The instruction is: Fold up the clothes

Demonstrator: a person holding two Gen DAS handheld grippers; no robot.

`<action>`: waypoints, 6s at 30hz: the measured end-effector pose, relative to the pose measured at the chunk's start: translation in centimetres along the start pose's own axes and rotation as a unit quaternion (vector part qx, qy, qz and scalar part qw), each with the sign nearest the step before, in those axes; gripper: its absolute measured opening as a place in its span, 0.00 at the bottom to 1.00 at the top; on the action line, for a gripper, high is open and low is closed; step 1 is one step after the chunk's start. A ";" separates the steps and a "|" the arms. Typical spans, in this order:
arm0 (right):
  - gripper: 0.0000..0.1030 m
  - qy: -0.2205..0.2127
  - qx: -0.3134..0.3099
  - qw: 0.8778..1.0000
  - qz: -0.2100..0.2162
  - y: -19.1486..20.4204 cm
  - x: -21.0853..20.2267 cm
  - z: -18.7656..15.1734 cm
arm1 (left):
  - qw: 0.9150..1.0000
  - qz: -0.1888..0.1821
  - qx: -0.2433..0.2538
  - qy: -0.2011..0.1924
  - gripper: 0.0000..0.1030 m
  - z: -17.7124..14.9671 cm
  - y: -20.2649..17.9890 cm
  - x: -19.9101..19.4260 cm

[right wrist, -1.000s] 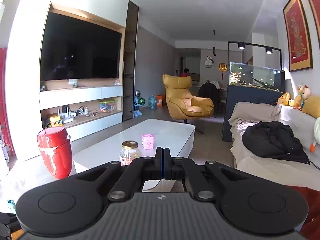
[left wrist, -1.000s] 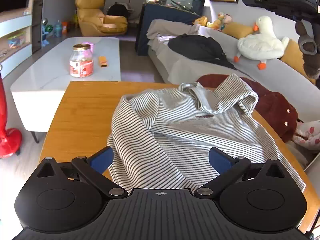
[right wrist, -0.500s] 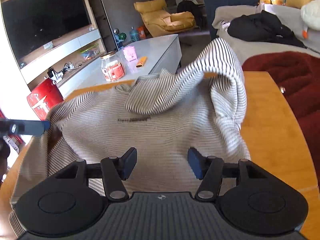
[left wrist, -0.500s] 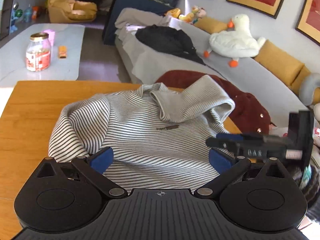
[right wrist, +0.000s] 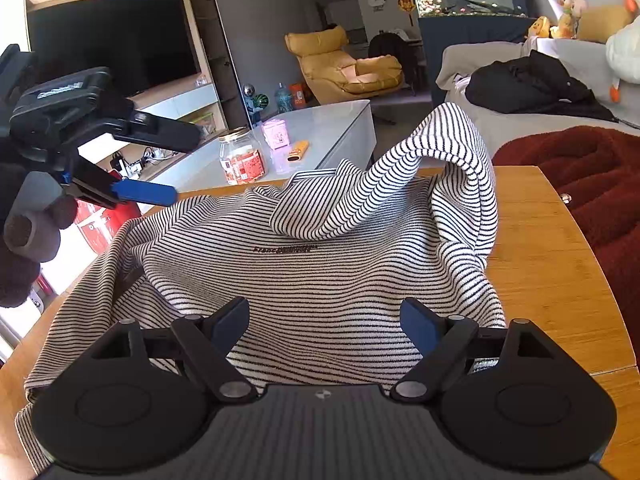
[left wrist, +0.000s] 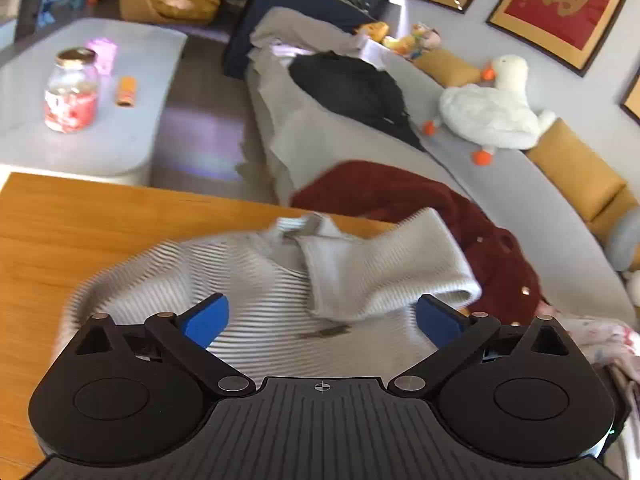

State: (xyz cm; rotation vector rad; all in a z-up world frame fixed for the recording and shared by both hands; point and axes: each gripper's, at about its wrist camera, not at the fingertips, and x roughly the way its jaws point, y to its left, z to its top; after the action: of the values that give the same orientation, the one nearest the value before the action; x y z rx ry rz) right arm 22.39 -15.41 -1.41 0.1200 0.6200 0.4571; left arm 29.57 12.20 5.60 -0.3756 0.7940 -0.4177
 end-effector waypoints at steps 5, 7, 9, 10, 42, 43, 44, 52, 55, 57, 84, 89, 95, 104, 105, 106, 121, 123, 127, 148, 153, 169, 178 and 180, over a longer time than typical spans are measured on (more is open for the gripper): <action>0.81 -0.017 0.011 1.000 0.006 -0.4 -0.6 0.0 | 0.996 0.078 0.034 0.007 0.63 -0.9 -2.8 5.9; 0.82 -0.021 0.014 1.000 0.009 -0.5 -0.8 0.0 | 0.995 0.090 0.036 0.014 0.60 -1.1 -3.2 7.5; 0.82 -0.022 0.016 1.000 0.012 -0.6 -0.9 0.0 | 0.994 0.100 0.040 0.022 0.45 -1.5 -3.8 8.7; 0.82 -0.021 0.017 1.000 0.014 -0.7 -0.8 0.0 | 0.993 0.106 0.043 0.027 0.40 -1.7 -4.1 9.3; 0.93 -0.010 0.004 1.000 0.000 -0.1 -0.2 0.1 | 0.986 0.149 0.026 -0.076 0.58 -1.4 -0.2 0.6; 0.93 -0.014 0.012 1.000 0.001 -0.3 -0.3 0.0 | 0.984 0.161 0.032 -0.075 0.58 -1.2 -0.5 1.6; 0.94 -0.018 0.023 1.000 0.002 -0.7 -0.4 0.0 | 0.982 0.170 0.036 -0.071 0.58 -1.1 -0.5 2.6; 0.95 -0.012 0.048 0.999 0.007 -1.4 -0.2 0.1 | 0.976 0.181 0.072 -0.096 0.08 -1.0 -1.9 2.8; 0.95 -0.008 0.050 0.999 0.008 -1.5 0.0 0.2 | 0.973 0.181 0.068 -0.124 0.08 -0.7 -2.1 -0.3; 0.95 -0.006 0.051 0.999 0.007 -1.5 0.1 0.2 | 0.973 0.195 0.062 -0.110 0.08 -1.0 -1.1 -0.6; 0.13 0.062 -0.371 0.918 0.126 19.8 0.1 -3.4 | 0.963 0.200 -0.001 -0.180 1.00 -2.5 4.4 -14.7; 0.03 -0.050 -0.388 0.917 0.077 20.8 0.5 5.0 | 0.957 0.204 -0.044 -0.203 1.00 -2.6 5.9 -16.4; 0.04 -0.175 -0.382 0.906 -0.050 16.3 -1.0 18.0 | 0.957 0.190 -0.068 -0.207 1.00 -2.4 6.7 -17.0; 0.16 -0.055 -0.418 0.899 -0.120 6.1 -0.3 17.1 | 0.983 0.133 0.021 -0.128 1.00 -2.6 3.0 -9.5; 0.18 -0.035 -0.428 0.895 -0.125 5.3 -0.2 15.9 | 0.985 0.124 0.033 -0.118 1.00 -2.7 2.5 -8.5; 0.22 -0.014 -0.436 0.890 -0.131 4.6 -0.2 14.7 | 0.987 0.115 0.045 -0.107 1.00 -2.7 2.0 -7.6; 0.51 0.119 -0.051 0.990 -0.048 -5.5 3.0 12.7 | 0.987 0.124 0.098 -0.009 1.00 -5.7 1.4 0.4; 0.45 0.159 0.011 0.986 -0.049 -6.3 5.6 11.4 | 0.987 0.130 0.091 -0.006 1.00 -5.6 2.0 0.5; 0.12 0.109 -0.056 0.992 -0.041 -3.6 5.6 12.1 | 0.984 0.153 0.090 -0.013 1.00 -5.9 2.7 -0.8; 0.95 -0.005 -0.043 0.995 -0.092 -4.5 3.5 9.4 | 0.976 0.121 0.161 -0.082 1.00 -5.8 -0.2 3.2; 1.00 -0.068 0.010 0.998 0.003 -2.8 2.4 7.8 | 0.973 0.139 0.165 -0.081 1.00 -6.5 0.1 3.2; 1.00 0.016 0.017 1.000 0.005 -0.9 6.7 4.7 | 0.984 0.081 0.106 -0.118 1.00 -5.4 0.7 -2.2; 1.00 0.014 -0.011 1.000 0.016 -0.6 5.7 9.7 | 0.989 0.067 0.098 -0.085 1.00 -5.9 1.1 3.0; 0.94 -0.005 -0.070 0.997 -0.019 0.8 6.5 11.7 | 0.988 0.078 0.109 -0.082 1.00 -6.1 0.7 3.1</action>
State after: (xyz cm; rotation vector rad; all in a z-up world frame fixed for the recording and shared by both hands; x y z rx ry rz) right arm 33.57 -11.44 4.82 -0.0218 0.5785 0.4620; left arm 27.13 10.22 -0.53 -0.1407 0.6047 -0.3183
